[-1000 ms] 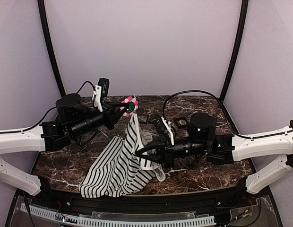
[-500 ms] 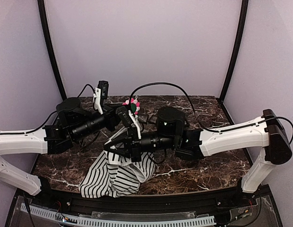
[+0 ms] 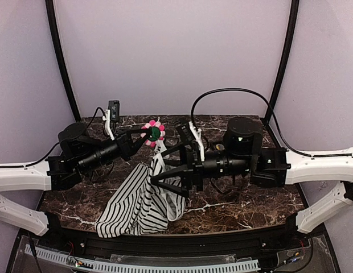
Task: Remove the brooch from the garment
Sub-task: Pass from the left arm to the right
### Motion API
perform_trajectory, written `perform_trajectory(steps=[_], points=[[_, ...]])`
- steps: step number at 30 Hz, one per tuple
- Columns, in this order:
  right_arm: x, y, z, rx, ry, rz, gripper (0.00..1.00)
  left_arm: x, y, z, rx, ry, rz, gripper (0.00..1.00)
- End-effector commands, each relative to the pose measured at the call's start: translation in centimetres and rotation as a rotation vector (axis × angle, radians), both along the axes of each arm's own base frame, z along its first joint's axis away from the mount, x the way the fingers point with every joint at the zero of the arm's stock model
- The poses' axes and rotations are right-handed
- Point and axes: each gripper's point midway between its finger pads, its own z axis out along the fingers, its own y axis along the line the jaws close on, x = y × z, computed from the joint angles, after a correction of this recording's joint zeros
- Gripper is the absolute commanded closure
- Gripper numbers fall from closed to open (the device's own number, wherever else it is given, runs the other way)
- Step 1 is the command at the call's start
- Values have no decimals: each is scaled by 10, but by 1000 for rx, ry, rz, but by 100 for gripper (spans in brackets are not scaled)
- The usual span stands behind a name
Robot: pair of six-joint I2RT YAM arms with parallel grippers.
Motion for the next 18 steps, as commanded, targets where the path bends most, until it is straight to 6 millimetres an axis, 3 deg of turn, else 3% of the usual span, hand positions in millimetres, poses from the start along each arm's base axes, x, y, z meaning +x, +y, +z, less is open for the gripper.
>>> perform_trajectory(steps=[1,6,11,18], points=[[17,-36,10,-23,-10,-149,8,-12,4,16,-87,7,-59,99],[32,-54,14,-53,-35,-245,4,-19,1,23,-112,-3,-105,99],[49,-66,3,-192,-89,-347,4,-17,9,32,-139,-17,-70,99],[68,-93,-35,-377,-103,-460,1,-15,20,42,-145,-51,-22,99]])
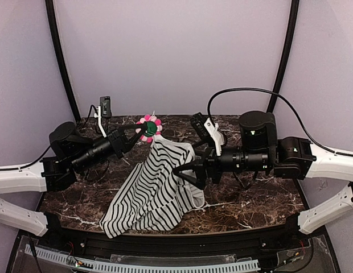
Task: Remove the brooch from the garment
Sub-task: Pass from the left arm to the right
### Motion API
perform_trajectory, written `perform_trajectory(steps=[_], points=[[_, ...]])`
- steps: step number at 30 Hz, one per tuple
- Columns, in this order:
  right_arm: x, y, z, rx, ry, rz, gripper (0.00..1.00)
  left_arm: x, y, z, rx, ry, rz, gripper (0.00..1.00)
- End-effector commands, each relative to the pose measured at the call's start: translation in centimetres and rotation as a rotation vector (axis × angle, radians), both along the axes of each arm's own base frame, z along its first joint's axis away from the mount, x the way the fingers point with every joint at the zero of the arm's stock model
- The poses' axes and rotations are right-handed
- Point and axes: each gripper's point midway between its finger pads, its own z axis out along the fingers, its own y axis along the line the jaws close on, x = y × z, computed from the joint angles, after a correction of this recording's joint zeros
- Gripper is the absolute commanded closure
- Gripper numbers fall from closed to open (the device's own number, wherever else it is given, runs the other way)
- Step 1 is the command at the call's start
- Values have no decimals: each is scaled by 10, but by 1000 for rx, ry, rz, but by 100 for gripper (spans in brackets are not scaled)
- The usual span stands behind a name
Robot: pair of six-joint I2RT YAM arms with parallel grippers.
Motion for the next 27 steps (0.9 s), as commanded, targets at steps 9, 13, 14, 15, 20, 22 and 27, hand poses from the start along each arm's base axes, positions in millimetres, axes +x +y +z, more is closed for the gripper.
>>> perform_trajectory(steps=[9,13,14,15,20,22,27], points=[[48,-53,-58,-144,49,-181,1,-4,17,26,-19,-60,40,99],[36,-40,-28,-8,44,-73,3,-8,12,24,2,-63,4,99],[34,-36,-19,27,40,-50,4,-10,8,23,14,-66,-19,99],[30,-32,-11,59,42,-12,7,-11,5,22,24,-67,-32,99],[23,-13,30,201,24,121,20,-24,-18,16,55,-59,-171,99],[22,-8,39,234,24,159,25,-27,-26,15,59,-57,-219,99],[17,-2,54,311,44,246,35,-32,-41,10,67,-44,-300,99]])
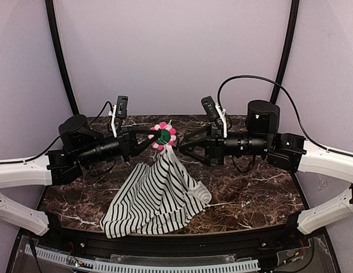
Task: Remove the brooch from the garment
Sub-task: Pass from the left arm to the right
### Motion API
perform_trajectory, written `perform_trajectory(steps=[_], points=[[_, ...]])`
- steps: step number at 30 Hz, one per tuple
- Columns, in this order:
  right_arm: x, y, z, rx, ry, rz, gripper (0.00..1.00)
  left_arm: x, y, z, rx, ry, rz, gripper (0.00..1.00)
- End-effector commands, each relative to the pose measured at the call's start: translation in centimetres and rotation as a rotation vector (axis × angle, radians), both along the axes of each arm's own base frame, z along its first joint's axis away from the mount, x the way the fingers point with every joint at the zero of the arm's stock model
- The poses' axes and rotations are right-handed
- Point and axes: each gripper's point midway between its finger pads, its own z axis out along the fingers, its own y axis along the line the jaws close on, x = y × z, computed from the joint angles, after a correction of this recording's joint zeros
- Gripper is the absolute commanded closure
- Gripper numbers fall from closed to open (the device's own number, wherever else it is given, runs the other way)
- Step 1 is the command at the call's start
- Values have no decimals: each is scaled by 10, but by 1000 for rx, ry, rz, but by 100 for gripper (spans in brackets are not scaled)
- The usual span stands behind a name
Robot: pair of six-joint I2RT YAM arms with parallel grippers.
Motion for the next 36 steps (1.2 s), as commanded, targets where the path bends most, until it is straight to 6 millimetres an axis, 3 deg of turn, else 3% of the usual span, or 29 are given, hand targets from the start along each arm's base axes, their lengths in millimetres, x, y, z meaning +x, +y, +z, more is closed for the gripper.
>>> perform_trajectory(steps=[1,7,11,20,28,36], points=[[-12,7,39,146,-18,130,37,-13,-11,12,-21,-16,-110,99],[-6,14,36,162,9,148,52,-17,-18,11,-33,-8,-158,99],[-2,17,31,160,20,145,55,-18,-20,11,-38,-6,-175,99],[12,20,8,123,58,105,53,-21,-19,14,-55,-4,-189,99],[14,21,-1,111,84,101,53,-22,-18,17,-63,-10,-191,99],[19,17,-6,117,107,90,46,-23,-17,18,-65,-13,-189,99]])
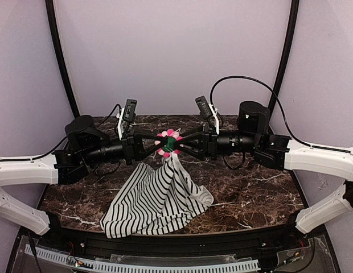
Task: Remove the brooch from the garment
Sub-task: Pass from the left arm to the right
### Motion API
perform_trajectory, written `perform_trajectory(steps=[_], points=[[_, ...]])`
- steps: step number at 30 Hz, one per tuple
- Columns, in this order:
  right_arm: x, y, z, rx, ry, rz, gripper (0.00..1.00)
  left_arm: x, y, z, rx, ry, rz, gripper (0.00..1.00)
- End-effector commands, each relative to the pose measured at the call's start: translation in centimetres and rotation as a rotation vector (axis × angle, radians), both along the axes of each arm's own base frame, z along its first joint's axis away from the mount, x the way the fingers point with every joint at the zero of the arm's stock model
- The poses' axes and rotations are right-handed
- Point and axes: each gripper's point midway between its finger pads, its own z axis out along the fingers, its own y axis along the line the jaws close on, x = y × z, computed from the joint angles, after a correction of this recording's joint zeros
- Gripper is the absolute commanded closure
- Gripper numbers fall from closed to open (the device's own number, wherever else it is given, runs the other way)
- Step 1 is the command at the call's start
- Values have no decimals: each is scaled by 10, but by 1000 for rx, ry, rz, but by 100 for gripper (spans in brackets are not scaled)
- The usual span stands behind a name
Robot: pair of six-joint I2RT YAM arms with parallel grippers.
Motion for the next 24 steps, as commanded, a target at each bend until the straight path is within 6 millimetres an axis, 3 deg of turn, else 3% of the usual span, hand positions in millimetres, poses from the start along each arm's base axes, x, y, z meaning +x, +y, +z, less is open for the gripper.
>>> perform_trajectory(steps=[1,8,12,15,16,18,19,21,24], points=[[2,0,-2,16,11,14,46,-6,3,29,-66,-48,-19,99],[-13,1,8,51,-12,100,55,-4,0,24,-52,-40,-20,99],[-15,2,11,61,-16,119,75,-4,-2,23,-48,-37,-23,99],[-13,3,11,55,-5,115,99,-1,-5,19,-33,-31,-21,99],[-11,3,11,47,1,104,100,0,-6,17,-18,-23,-19,99],[-6,1,10,16,18,59,100,5,-7,6,35,-9,9,80],[0,-1,8,-9,21,22,100,13,-5,3,58,-19,55,56],[11,-6,-1,-90,49,-60,100,27,4,-10,125,-16,159,26],[33,-21,-34,-296,133,-218,100,43,24,-37,239,-22,307,7]])
